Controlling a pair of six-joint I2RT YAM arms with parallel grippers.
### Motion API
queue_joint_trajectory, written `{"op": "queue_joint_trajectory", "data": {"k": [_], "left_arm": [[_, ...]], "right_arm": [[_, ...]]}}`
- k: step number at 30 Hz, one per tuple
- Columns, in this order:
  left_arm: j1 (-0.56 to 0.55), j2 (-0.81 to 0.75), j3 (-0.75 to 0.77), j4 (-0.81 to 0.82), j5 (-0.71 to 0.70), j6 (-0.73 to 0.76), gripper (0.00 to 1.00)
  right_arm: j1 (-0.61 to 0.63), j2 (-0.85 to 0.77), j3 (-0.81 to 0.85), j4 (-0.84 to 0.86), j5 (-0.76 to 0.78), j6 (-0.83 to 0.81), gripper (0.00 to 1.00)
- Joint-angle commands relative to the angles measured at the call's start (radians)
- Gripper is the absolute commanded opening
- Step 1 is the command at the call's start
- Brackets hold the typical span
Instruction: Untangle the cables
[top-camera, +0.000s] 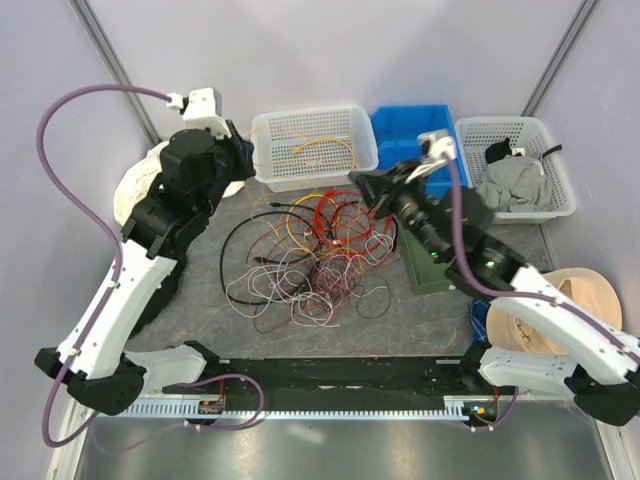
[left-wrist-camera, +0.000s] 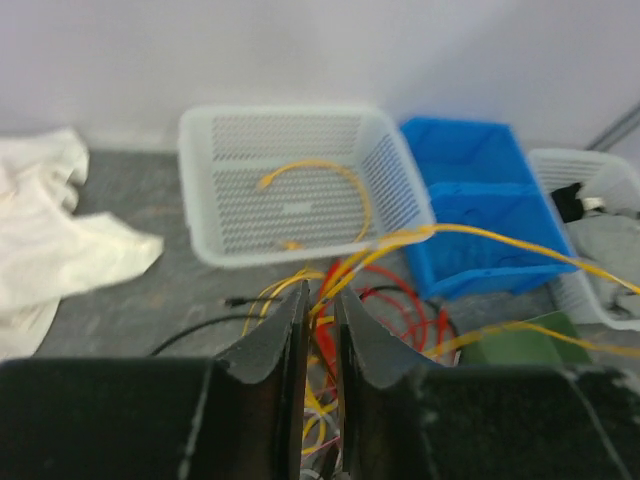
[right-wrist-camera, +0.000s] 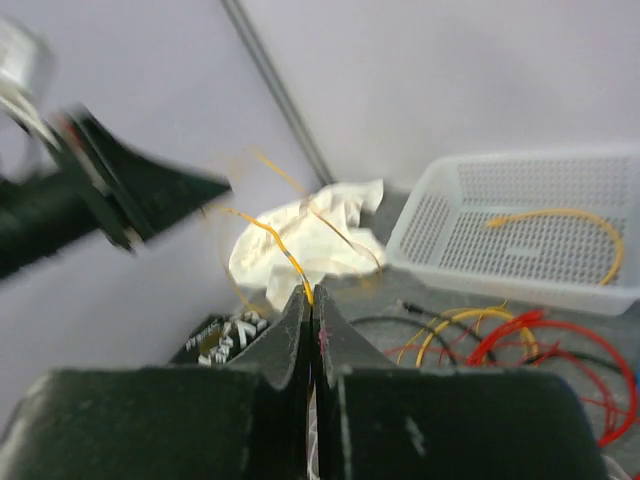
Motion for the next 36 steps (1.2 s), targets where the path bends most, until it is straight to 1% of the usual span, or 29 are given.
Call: {"op": "queue_joint_trajectory", "data": {"k": [1,2,3,5,10,11,13,14,15,16,17,18,19,20,21,22,23,25,26,28,29,30,31,32,33,34,35,36], "left_arm": [[0.101,-0.08,-0.188,0.057,-0.017,-0.142,0.26],[0.118,-0.101,-0.215,0.074,0.001,-0.162,0.28],[0.146,-0.108,-0.235,0.075,0.009,-0.172,0.3],[0.167,-0.118,-0.278,0.074,0.032,-0.187,0.33],[0.204,-0.131,-0.342,0.08,0.072,-0.208,0.34],[0.206,-0.134,-0.352,0.082,0.082,-0.218,0.35],[0.209,-0.152,-0.384,0.104,0.099,-0.222,0.41],[0.209,-0.163,-0.399,0.121,0.134,-0.225,0.51],[0.209,-0.192,-0.419,0.15,0.167,-0.225,0.55],[0.209,-0.215,-0.478,0.251,0.208,-0.219,0.6],[0.21,-0.238,-0.52,0.32,0.322,-0.212,0.69],[0.21,-0.262,-0.571,0.424,0.39,-0.209,0.73],[0.207,-0.325,-0.696,0.535,0.474,-0.207,0.75],[0.209,-0.353,-0.768,0.804,0.588,-0.233,0.78],[0.204,-0.387,-0.843,0.947,0.625,-0.254,0.8],[0.204,-0.426,-0.991,1.086,0.651,-0.274,0.91],[0.201,-0.437,-1.052,1.343,0.674,-0.308,0.94],[0.197,-0.438,-1.137,1.475,0.696,-0.324,0.96],[0.189,-0.424,-1.143,1.528,0.74,-0.327,0.96],[0.168,-0.407,-1.177,1.626,0.779,-0.325,0.96],[0.128,-0.392,-1.197,1.681,0.782,-0.319,0.97],[0.102,-0.379,-1.232,1.789,0.776,-0.308,0.97],[0.076,-0.369,-1.244,1.825,0.77,-0.292,0.98],[0.015,-0.358,-1.252,1.858,0.759,-0.24,0.98],[-0.018,-0.33,-1.26,1.882,0.75,-0.204,0.98],[-0.053,-0.32,-1.258,1.884,0.744,-0.163,0.99],[-0.113,-0.306,-1.255,1.881,0.727,-0.079,0.99],[-0.139,-0.281,-1.245,1.881,0.724,-0.046,0.99]], "right_arm": [[0.005,-0.051,0.204,-0.233,0.173,-0.093,0.0],[0.003,-0.051,0.26,-0.25,0.182,-0.098,0.0],[0.003,-0.049,0.287,-0.265,0.19,-0.111,0.0],[0.003,-0.046,0.357,-0.294,0.207,-0.121,0.0],[0.003,-0.01,0.459,-0.337,0.167,-0.13,0.0],[0.003,0.004,0.474,-0.34,0.158,-0.127,0.0],[0.003,0.013,0.48,-0.34,0.142,-0.121,0.0],[0.003,0.024,0.489,-0.34,0.138,-0.121,0.0],[0.003,0.032,0.497,-0.342,0.126,-0.119,0.0],[0.003,0.041,0.511,-0.346,0.119,-0.119,0.0],[0.003,0.061,0.541,-0.35,0.112,-0.116,0.0],[0.003,0.072,0.558,-0.356,0.096,-0.115,0.0],[0.003,0.085,0.577,-0.371,0.092,-0.111,0.0],[0.003,0.108,0.613,-0.382,0.086,-0.11,0.0],[0.004,0.119,0.629,-0.389,0.083,-0.107,0.0],[0.003,0.128,0.64,-0.4,0.076,-0.104,0.0],[0.003,0.139,0.653,-0.403,0.076,-0.099,0.0],[0.003,0.147,0.657,-0.408,0.072,-0.087,0.0],[0.003,0.15,0.652,-0.408,0.067,-0.082,0.0],[0.004,0.152,0.641,-0.408,0.064,-0.066,0.0],[0.003,0.158,0.629,-0.408,0.056,-0.058,0.0],[0.003,0.159,0.621,-0.406,0.052,-0.052,0.0],[0.004,0.161,0.612,-0.402,0.046,-0.032,0.0],[0.003,0.165,0.597,-0.399,0.026,-0.023,0.0],[0.003,0.17,0.591,-0.397,0.018,-0.012,0.0],[0.003,0.173,0.584,-0.394,0.006,0.006,0.0],[0.003,0.179,0.578,-0.394,-0.003,0.017,0.0],[0.003,0.182,0.577,-0.393,-0.026,0.026,0.0]]}}
